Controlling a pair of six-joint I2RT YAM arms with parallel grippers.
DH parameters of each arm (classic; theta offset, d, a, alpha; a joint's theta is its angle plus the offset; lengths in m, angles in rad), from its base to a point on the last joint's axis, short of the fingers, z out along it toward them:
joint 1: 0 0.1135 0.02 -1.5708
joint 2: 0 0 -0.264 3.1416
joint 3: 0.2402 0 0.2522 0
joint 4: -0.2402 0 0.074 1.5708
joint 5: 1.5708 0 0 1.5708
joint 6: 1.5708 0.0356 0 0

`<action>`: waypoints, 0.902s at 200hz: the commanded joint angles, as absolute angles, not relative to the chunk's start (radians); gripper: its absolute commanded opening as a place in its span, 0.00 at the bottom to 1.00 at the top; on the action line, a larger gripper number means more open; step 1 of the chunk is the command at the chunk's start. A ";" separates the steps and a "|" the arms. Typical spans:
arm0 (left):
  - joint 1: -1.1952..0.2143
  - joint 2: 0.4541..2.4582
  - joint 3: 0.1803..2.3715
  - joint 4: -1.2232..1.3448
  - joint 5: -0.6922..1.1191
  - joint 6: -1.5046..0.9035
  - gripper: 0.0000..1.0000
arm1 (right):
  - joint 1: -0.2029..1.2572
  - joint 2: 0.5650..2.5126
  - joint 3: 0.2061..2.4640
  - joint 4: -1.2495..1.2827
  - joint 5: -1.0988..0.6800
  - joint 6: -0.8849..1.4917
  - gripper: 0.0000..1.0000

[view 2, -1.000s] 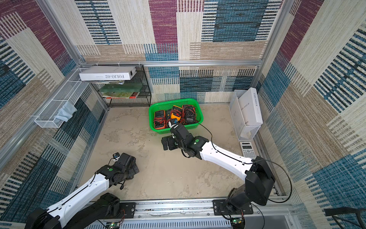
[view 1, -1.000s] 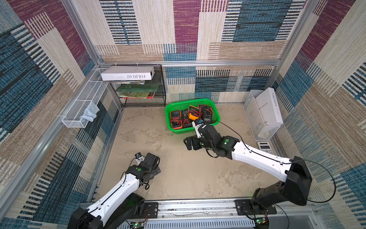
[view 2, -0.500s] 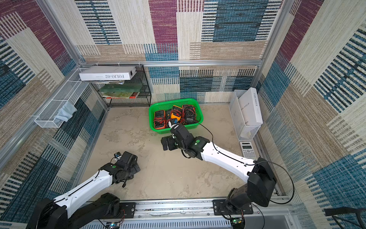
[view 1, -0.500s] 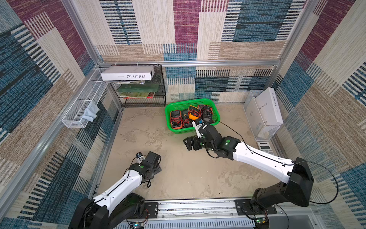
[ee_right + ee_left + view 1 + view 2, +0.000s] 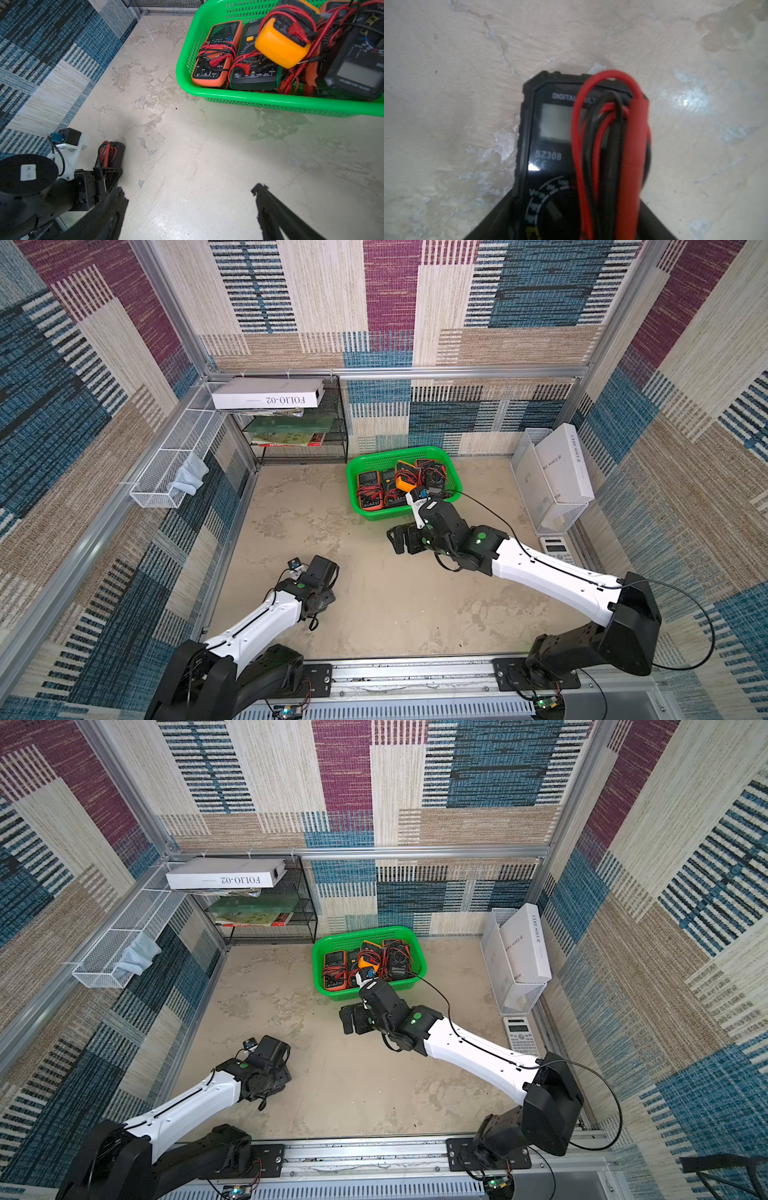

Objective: Put the multimeter into the basket
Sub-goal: Pick up the multimeter from the center of the board.

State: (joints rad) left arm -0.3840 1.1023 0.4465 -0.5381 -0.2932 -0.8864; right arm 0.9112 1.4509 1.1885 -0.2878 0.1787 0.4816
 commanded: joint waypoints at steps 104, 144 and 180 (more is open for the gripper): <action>-0.385 1.076 0.591 -0.596 -0.185 -0.799 0.22 | 0.911 1.457 1.193 -0.275 0.182 0.474 0.99; -0.384 1.101 0.739 -0.653 -0.178 -0.701 0.15 | 0.908 1.467 1.194 -0.272 0.185 0.468 1.00; -0.385 1.146 0.869 -0.679 -0.164 -0.626 0.15 | 0.888 1.479 1.190 -0.269 0.165 0.472 1.00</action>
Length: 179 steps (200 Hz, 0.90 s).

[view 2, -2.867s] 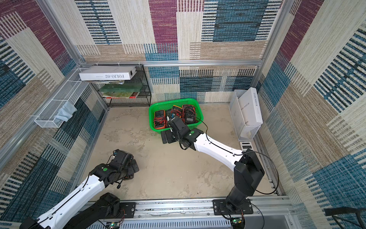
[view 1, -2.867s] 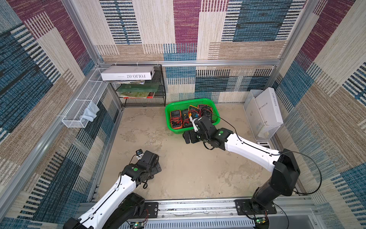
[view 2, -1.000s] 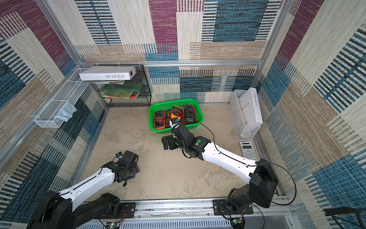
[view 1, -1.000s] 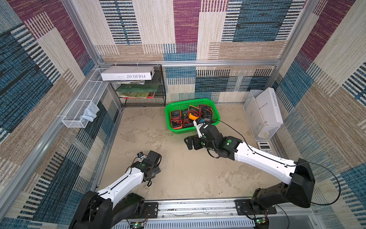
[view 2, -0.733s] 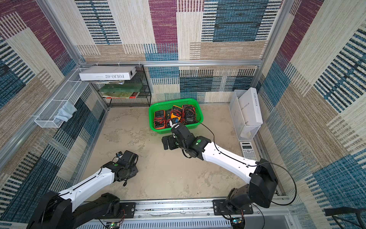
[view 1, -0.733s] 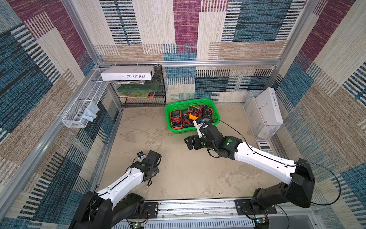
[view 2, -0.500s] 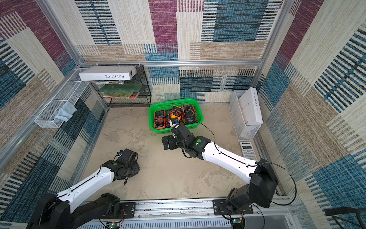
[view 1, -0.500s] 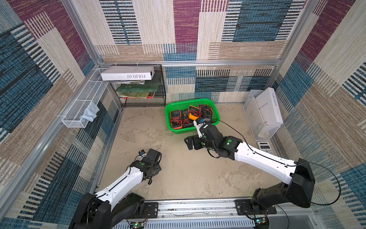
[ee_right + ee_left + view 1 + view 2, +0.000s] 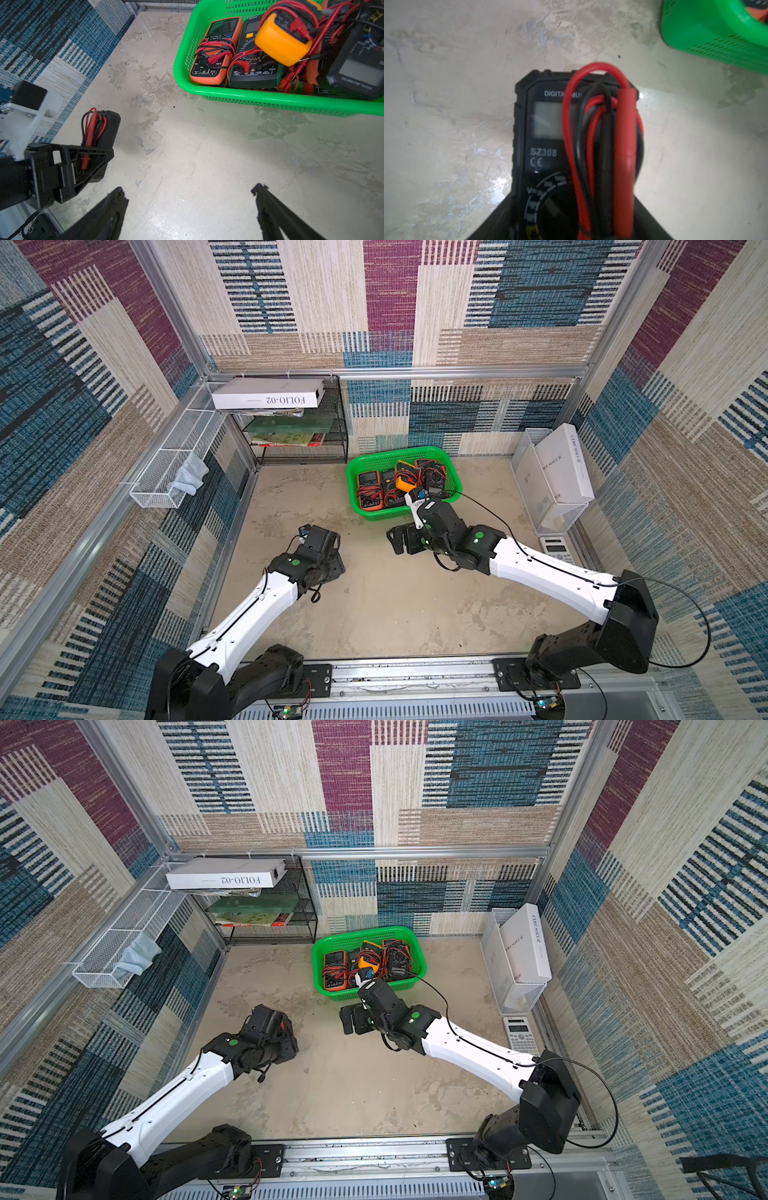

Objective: Put the multimeter into the basket
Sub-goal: Pick up the multimeter from the center of the board, then place the multimeter in the basket.

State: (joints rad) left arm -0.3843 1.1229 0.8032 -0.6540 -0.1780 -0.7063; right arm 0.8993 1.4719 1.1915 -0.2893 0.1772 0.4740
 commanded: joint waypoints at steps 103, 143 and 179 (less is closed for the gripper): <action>-0.395 1.395 1.247 -0.676 -0.122 -0.466 0.14 | 0.779 1.431 1.131 -0.199 0.087 0.438 1.00; -0.403 1.528 1.403 -0.673 -0.121 -0.422 0.14 | 0.699 1.396 1.096 -0.173 0.046 0.436 0.99; -0.406 1.661 1.543 -0.675 -0.111 -0.391 0.14 | 0.627 1.380 1.075 -0.154 -0.001 0.442 0.99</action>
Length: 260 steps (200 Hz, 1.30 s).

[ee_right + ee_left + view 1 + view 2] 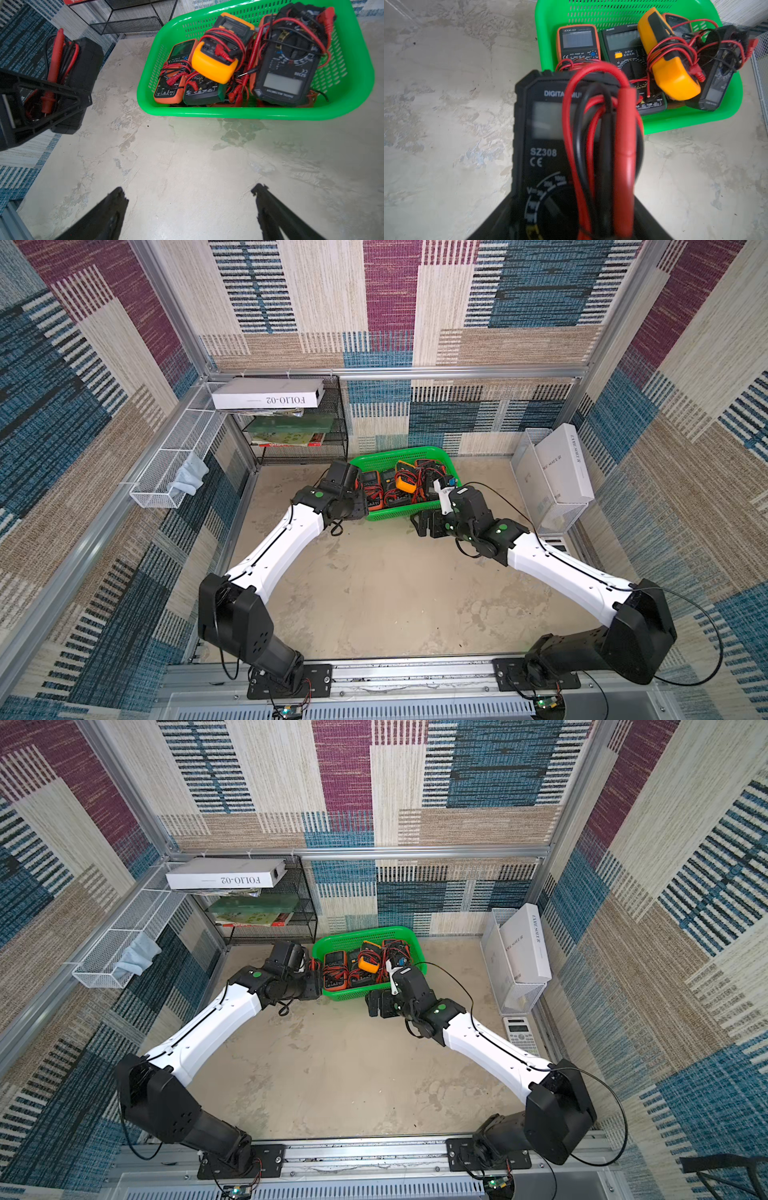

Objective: Put the multimeter into the basket
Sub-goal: Place the multimeter in the basket.

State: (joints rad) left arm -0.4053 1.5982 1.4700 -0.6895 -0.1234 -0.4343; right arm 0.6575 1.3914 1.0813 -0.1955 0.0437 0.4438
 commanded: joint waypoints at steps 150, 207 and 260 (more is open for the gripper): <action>-0.408 2.144 2.026 -0.751 -0.122 -0.356 0.14 | 0.525 1.371 1.028 -0.146 -0.047 0.435 1.00; -0.402 2.219 2.064 -0.759 -0.114 -0.371 0.19 | 0.520 1.390 1.024 -0.145 -0.053 0.430 1.00; -0.394 2.255 2.067 -0.758 -0.099 -0.373 0.37 | 0.504 1.413 1.012 -0.132 -0.066 0.430 1.00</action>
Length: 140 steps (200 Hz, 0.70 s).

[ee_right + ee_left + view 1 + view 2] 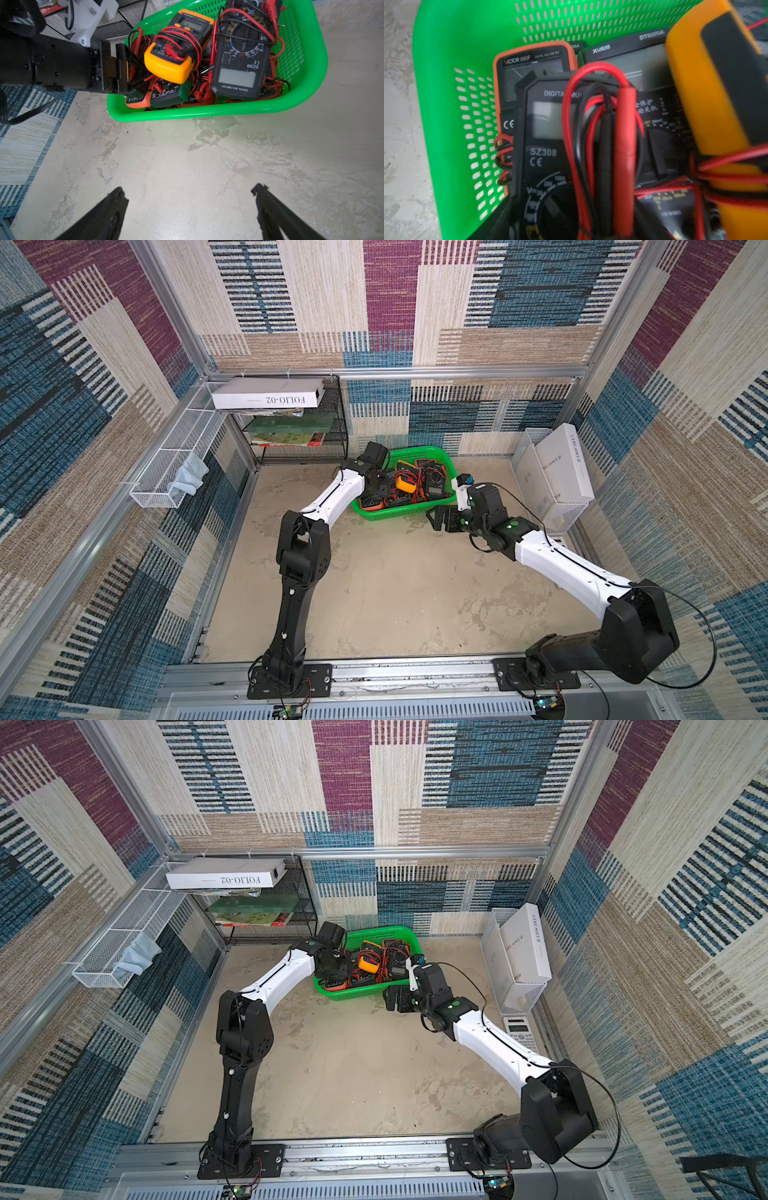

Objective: Put the multimeter into the basket
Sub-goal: Place the multimeter in the basket.

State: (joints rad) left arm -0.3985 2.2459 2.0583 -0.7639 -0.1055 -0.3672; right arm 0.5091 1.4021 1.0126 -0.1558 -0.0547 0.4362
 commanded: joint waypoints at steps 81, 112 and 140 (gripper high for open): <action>-0.394 2.242 2.083 -0.767 -0.083 -0.354 1.00 | 0.489 1.424 1.026 -0.137 -0.069 0.421 1.00; -0.394 2.194 2.088 -0.767 -0.087 -0.333 1.00 | 0.486 1.412 1.027 -0.143 -0.063 0.423 1.00; -0.394 2.129 2.086 -0.772 -0.091 -0.321 1.00 | 0.486 1.393 1.030 -0.153 -0.052 0.422 1.00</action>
State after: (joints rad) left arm -0.3946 2.1780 2.0808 -0.7647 -0.0830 -0.3458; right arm 0.4862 1.4120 1.0180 -0.1490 -0.0643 0.4294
